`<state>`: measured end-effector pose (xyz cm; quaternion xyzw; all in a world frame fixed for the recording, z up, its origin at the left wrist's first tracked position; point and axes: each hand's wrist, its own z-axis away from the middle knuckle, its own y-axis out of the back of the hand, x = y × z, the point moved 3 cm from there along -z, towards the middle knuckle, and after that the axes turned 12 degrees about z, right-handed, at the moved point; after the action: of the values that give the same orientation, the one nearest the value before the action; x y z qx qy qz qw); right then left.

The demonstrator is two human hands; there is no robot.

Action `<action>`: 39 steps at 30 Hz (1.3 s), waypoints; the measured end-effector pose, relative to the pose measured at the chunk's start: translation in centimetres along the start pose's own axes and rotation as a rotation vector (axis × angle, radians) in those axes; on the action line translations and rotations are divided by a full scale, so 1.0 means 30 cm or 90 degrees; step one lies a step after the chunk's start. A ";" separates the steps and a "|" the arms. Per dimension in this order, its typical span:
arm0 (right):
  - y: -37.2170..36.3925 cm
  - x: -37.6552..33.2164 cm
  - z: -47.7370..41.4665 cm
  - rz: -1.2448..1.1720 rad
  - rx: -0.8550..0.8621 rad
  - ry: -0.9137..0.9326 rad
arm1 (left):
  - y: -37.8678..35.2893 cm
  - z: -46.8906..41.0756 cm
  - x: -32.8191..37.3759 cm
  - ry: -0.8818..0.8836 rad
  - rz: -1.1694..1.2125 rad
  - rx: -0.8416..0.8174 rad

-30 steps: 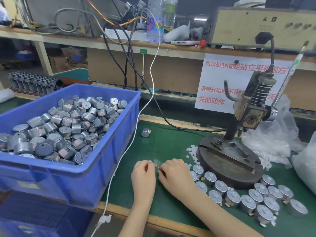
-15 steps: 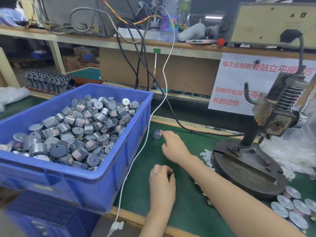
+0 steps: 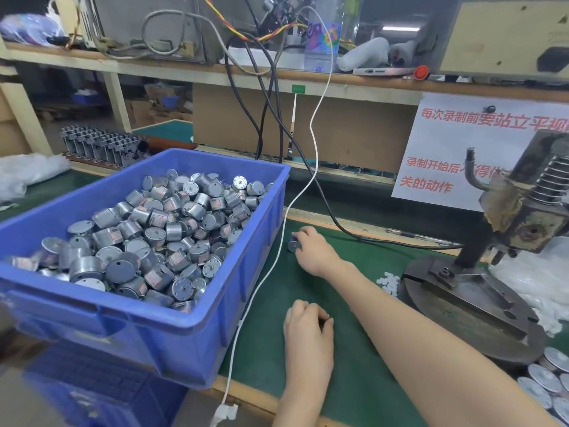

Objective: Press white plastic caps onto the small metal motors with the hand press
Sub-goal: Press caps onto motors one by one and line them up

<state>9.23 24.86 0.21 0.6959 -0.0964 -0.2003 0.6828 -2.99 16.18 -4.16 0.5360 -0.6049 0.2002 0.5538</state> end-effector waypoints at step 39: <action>-0.141 0.062 0.472 -0.088 0.117 -0.093 | 0.050 0.004 0.007 0.076 0.159 0.118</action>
<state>4.51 11.40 -4.06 0.7441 -0.1159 -0.2873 0.5919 -4.31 16.51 -3.47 0.4925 -0.6117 0.3541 0.5079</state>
